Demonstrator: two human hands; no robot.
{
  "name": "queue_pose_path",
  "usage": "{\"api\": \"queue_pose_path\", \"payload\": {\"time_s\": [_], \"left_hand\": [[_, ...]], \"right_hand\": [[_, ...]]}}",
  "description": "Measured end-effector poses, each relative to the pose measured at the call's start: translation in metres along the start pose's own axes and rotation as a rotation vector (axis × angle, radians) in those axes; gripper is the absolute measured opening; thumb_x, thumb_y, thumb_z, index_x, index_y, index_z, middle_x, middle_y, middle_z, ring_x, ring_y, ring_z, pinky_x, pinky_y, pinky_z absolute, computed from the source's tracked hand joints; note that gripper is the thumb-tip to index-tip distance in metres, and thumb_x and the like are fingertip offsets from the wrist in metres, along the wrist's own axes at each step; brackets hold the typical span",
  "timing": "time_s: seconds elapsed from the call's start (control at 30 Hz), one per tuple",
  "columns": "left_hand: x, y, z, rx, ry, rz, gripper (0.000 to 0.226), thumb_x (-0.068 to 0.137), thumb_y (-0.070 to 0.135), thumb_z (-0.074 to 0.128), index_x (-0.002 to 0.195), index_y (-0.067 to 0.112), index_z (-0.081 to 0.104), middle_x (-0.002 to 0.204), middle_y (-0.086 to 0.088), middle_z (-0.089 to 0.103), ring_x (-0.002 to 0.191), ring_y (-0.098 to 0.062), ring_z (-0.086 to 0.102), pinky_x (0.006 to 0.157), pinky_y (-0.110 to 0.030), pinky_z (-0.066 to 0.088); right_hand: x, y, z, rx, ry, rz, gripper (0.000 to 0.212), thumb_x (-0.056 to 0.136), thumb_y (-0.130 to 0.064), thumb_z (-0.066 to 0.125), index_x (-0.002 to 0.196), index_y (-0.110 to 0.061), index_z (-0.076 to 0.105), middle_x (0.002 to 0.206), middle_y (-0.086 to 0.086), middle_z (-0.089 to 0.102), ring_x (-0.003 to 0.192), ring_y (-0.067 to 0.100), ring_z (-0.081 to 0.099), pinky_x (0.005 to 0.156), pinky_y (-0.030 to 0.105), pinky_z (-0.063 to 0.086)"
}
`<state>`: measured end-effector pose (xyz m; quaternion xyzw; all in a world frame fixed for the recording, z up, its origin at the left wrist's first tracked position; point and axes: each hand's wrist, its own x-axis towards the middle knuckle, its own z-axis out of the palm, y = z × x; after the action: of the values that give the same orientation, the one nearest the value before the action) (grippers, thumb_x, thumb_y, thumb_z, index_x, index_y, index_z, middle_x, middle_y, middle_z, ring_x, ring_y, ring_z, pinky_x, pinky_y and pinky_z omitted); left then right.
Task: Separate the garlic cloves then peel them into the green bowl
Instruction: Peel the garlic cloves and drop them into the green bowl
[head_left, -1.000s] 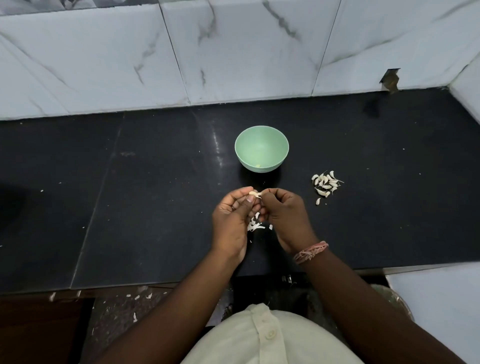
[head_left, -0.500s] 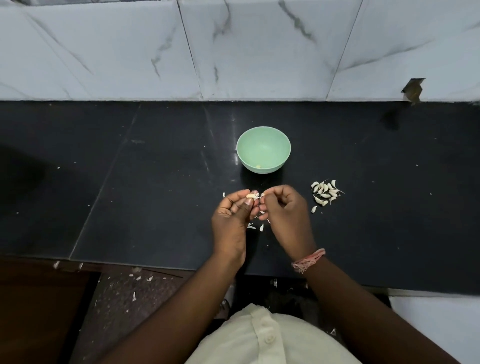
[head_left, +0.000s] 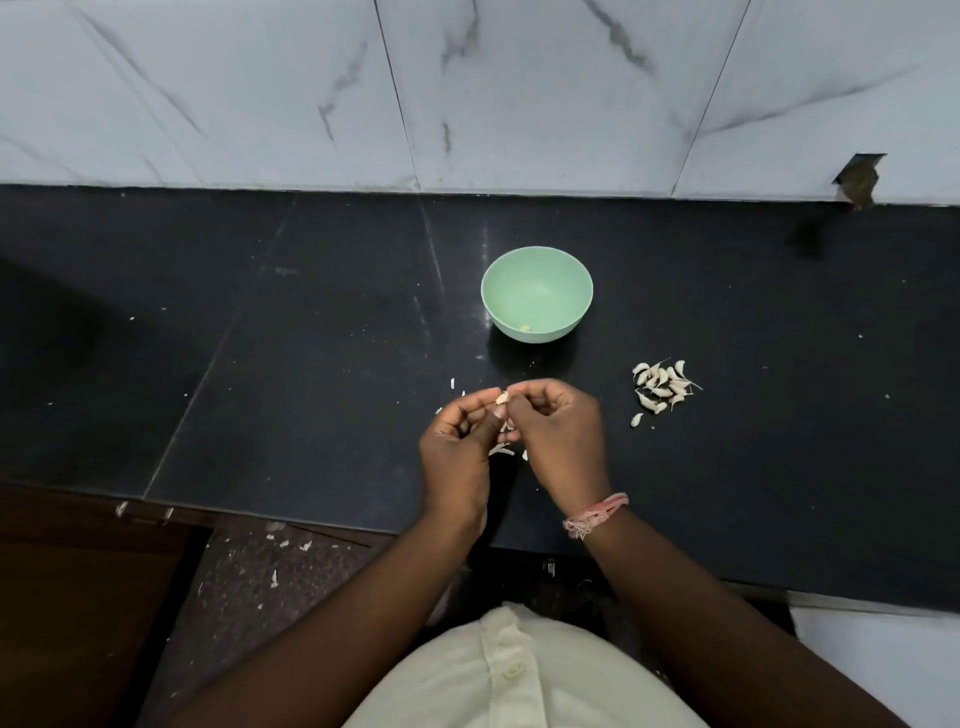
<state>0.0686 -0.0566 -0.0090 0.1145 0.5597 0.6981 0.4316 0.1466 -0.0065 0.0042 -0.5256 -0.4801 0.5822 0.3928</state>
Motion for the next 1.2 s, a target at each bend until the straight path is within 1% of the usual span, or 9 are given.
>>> {"api": "queue_pose_path", "payload": {"time_s": [0.1, 0.23, 0.33, 0.43, 0.53, 0.67, 0.83, 0.93, 1.2], "left_hand": [[0.005, 0.008, -0.009, 0.035, -0.046, 0.003, 0.017, 0.091, -0.006, 0.067, 0.106, -0.002, 0.072, 0.095, -0.016, 0.077, 0.081, -0.018, 0.072, 0.069, -0.023, 0.057], [0.015, 0.014, -0.016, 0.097, -0.075, 0.003, 0.015, 0.090, 0.000, 0.071, 0.105, -0.001, 0.075, 0.095, -0.019, 0.077, 0.083, -0.022, 0.073, 0.072, -0.027, 0.059], [0.019, 0.012, -0.018, 0.198, -0.119, 0.023, 0.013, 0.092, 0.002, 0.069, 0.102, 0.000, 0.076, 0.089, -0.017, 0.076, 0.074, -0.014, 0.069, 0.067, -0.024, 0.056], [0.021, 0.009, -0.015, 0.242, -0.124, 0.011, 0.012, 0.093, 0.003, 0.066, 0.100, -0.002, 0.076, 0.087, -0.024, 0.074, 0.072, -0.016, 0.067, 0.065, -0.024, 0.056], [0.023, 0.004, -0.014, 0.231, -0.115, -0.029, 0.012, 0.093, 0.004, 0.067, 0.099, -0.001, 0.076, 0.077, -0.017, 0.072, 0.069, -0.015, 0.064, 0.064, -0.024, 0.054], [0.022, -0.002, -0.016, 0.192, -0.110, -0.064, 0.013, 0.091, 0.006, 0.071, 0.101, 0.001, 0.078, 0.082, -0.018, 0.073, 0.075, -0.019, 0.066, 0.073, -0.030, 0.057], [0.022, -0.001, -0.014, 0.177, -0.153, -0.075, 0.013, 0.092, 0.004, 0.067, 0.099, 0.000, 0.078, 0.088, -0.028, 0.071, 0.078, -0.023, 0.064, 0.077, -0.034, 0.055], [0.022, 0.000, -0.009, 0.165, -0.177, -0.063, 0.014, 0.093, 0.003, 0.064, 0.091, -0.004, 0.077, 0.079, -0.021, 0.064, 0.076, -0.025, 0.056, 0.074, -0.035, 0.050], [0.029, 0.009, -0.009, -0.002, -0.247, -0.213, 0.018, 0.100, 0.003, 0.056, 0.104, -0.003, 0.072, 0.072, -0.010, 0.063, 0.062, -0.012, 0.059, 0.065, -0.021, 0.055]], "right_hand": [[-0.002, 0.002, 0.012, -0.049, 0.052, -0.032, 0.008, 0.089, -0.002, 0.068, 0.089, -0.008, 0.073, 0.076, 0.010, 0.075, 0.072, 0.034, 0.074, 0.067, 0.046, 0.063], [-0.008, 0.003, 0.020, -0.092, 0.056, -0.070, 0.008, 0.092, -0.004, 0.065, 0.094, -0.009, 0.071, 0.075, 0.001, 0.074, 0.065, 0.016, 0.072, 0.068, 0.042, 0.064], [-0.007, 0.005, 0.018, -0.168, 0.077, -0.106, 0.008, 0.093, -0.008, 0.066, 0.096, -0.012, 0.071, 0.076, -0.002, 0.074, 0.066, 0.013, 0.072, 0.068, 0.040, 0.063], [-0.005, 0.007, 0.016, -0.235, 0.110, -0.112, 0.007, 0.092, -0.012, 0.068, 0.091, -0.019, 0.071, 0.077, -0.004, 0.075, 0.067, 0.011, 0.073, 0.070, 0.042, 0.063], [-0.005, 0.008, 0.014, -0.268, 0.093, -0.099, 0.007, 0.091, -0.012, 0.067, 0.086, -0.016, 0.071, 0.070, -0.002, 0.074, 0.062, 0.009, 0.072, 0.068, 0.037, 0.063], [-0.003, 0.010, 0.007, -0.288, 0.045, -0.082, 0.008, 0.088, -0.011, 0.067, 0.084, -0.016, 0.070, 0.065, -0.001, 0.073, 0.061, 0.012, 0.073, 0.068, 0.038, 0.062], [0.000, 0.009, 0.005, -0.214, 0.035, -0.060, 0.010, 0.087, -0.002, 0.065, 0.082, -0.007, 0.072, 0.063, 0.005, 0.072, 0.056, 0.012, 0.071, 0.055, 0.025, 0.056], [0.001, 0.006, 0.003, -0.151, 0.018, -0.072, 0.011, 0.088, 0.001, 0.064, 0.083, -0.002, 0.073, 0.063, 0.011, 0.072, 0.055, 0.014, 0.069, 0.054, 0.023, 0.055], [0.004, 0.002, 0.002, 0.036, 0.001, -0.018, 0.008, 0.093, 0.005, 0.061, 0.090, 0.008, 0.068, 0.063, 0.015, 0.069, 0.052, 0.016, 0.065, 0.050, 0.022, 0.054]]}}
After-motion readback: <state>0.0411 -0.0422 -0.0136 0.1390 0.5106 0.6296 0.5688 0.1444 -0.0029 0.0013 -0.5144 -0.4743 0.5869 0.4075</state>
